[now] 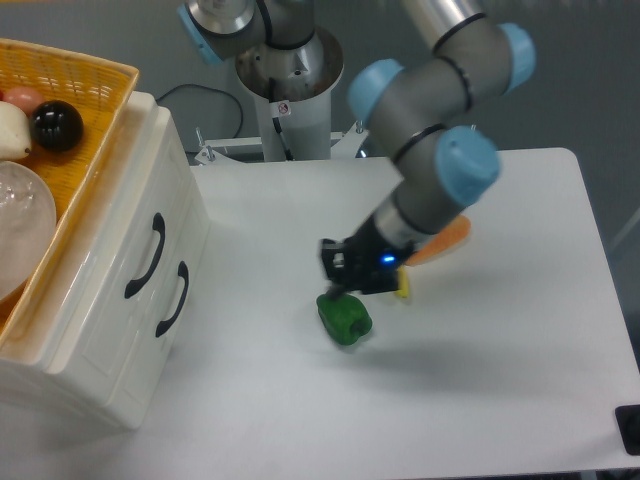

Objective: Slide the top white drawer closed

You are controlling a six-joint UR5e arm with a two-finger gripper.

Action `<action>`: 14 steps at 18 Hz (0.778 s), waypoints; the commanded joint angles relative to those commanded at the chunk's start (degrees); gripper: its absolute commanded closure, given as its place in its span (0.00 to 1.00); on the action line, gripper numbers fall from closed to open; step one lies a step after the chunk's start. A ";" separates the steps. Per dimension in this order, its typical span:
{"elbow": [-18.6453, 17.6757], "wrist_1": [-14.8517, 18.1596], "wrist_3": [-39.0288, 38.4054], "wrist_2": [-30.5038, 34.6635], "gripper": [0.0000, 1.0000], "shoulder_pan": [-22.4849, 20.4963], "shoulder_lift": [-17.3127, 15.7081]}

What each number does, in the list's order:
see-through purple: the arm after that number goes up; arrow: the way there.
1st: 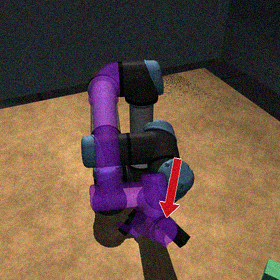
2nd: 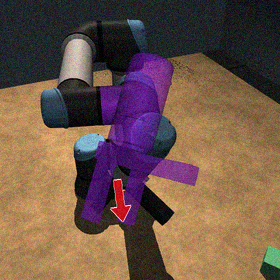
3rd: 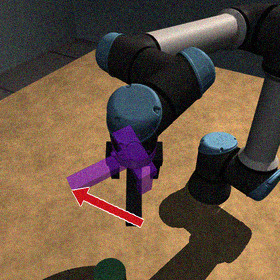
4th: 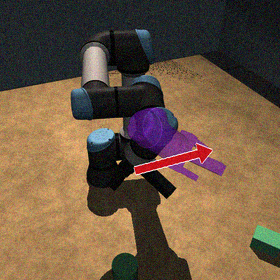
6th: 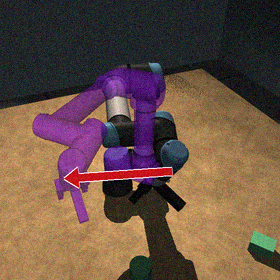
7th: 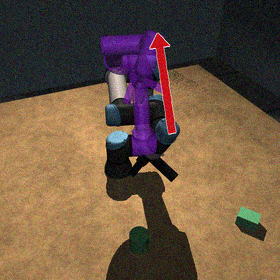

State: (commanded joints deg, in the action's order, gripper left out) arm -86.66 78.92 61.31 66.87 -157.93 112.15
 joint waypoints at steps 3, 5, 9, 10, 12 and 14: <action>1.41 -0.35 7.13 3.34 0.69 -2.91 0.53; 1.76 -2.97 10.74 7.37 0.52 -3.70 1.14; 1.67 -10.10 13.39 15.38 0.00 -3.18 3.34; 1.67 -10.54 13.48 16.78 0.00 -3.09 3.78; 1.76 -10.81 14.70 17.59 0.00 -3.70 3.87; 2.29 -12.56 20.22 18.20 0.00 -4.49 4.39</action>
State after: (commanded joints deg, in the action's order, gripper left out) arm -84.38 66.37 81.53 85.07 -162.42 116.54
